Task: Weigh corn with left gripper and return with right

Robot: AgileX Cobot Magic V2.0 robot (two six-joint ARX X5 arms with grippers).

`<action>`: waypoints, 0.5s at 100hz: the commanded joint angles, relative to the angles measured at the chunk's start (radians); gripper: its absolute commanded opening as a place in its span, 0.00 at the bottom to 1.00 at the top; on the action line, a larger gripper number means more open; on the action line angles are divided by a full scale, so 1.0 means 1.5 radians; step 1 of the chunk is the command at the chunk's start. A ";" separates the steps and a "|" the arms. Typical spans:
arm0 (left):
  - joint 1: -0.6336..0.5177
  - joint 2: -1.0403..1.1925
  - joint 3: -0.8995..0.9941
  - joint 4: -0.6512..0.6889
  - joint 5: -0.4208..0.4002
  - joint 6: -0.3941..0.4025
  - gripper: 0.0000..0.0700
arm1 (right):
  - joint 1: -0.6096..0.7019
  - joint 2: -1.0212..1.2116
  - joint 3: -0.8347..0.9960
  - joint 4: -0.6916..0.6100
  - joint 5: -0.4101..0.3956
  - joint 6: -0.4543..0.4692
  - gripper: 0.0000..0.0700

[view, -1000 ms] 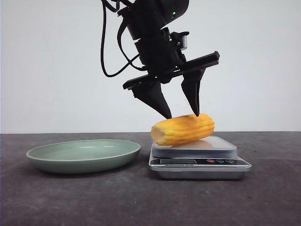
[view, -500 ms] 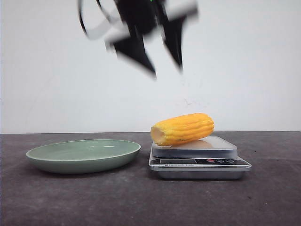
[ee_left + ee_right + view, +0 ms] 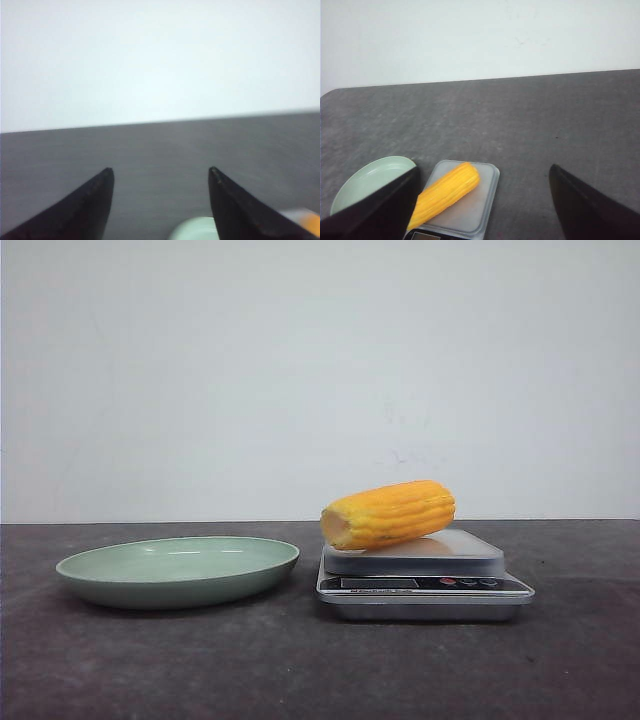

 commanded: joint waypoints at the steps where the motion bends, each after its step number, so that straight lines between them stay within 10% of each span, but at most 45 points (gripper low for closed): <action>1: 0.016 -0.056 0.009 -0.034 -0.030 0.017 0.50 | 0.007 0.010 0.012 0.008 -0.002 -0.006 0.73; 33: 0.028 -0.281 0.007 -0.217 -0.079 -0.110 0.50 | 0.061 0.073 0.012 0.012 -0.002 -0.006 0.74; 50: 0.029 -0.337 -0.017 -0.348 -0.080 -0.174 0.50 | 0.111 0.156 0.012 0.063 -0.002 -0.002 0.91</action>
